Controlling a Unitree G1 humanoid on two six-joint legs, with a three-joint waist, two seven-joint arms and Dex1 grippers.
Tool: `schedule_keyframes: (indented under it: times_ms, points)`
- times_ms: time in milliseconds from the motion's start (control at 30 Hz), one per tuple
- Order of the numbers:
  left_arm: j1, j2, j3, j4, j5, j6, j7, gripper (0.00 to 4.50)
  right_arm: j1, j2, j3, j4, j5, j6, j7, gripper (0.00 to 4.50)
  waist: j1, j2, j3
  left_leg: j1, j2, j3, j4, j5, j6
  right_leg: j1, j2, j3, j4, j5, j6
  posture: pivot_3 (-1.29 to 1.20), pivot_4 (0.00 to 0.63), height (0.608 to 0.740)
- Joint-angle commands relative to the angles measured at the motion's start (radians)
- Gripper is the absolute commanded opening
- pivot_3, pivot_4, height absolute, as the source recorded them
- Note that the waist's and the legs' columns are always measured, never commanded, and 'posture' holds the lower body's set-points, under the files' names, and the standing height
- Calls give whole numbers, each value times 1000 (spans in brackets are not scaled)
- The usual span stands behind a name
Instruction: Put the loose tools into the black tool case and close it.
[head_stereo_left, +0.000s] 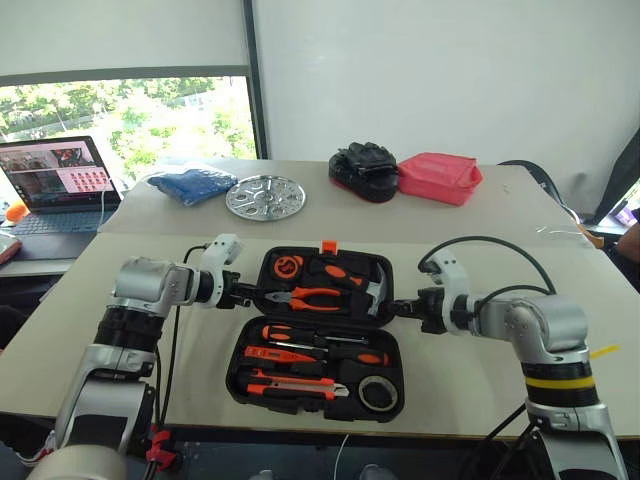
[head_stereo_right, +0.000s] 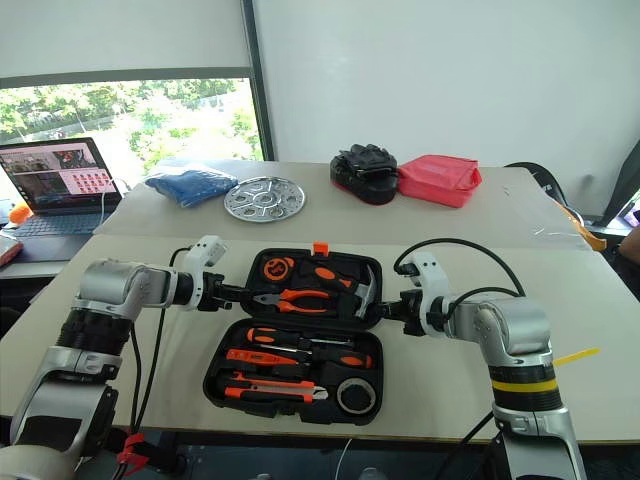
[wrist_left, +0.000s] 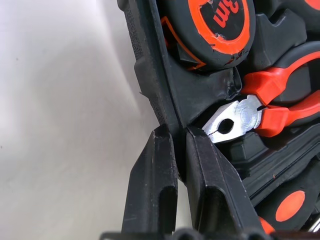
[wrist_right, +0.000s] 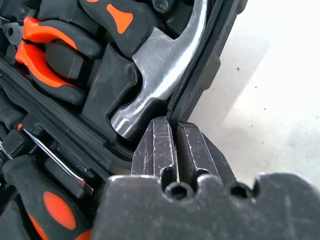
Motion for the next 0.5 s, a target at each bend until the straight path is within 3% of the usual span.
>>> schedule_keyframes:
  times_ms: [33,500]
  points:
    - [31,-25,87,-114,-58,-133,-26,30,28,-20,0,-135,-9,-157,30,0,1,0,0,0,0,0,0,0,0,0,0,0,-1,0,0,0,150,740]
    - [259,-111,165,-309,-36,-561,-2,30,300,-43,64,-254,-231,-697,20,0,24,0,0,-9,1,1,0,0,-1,-8,-1,0,-4,1,0,0,150,740]
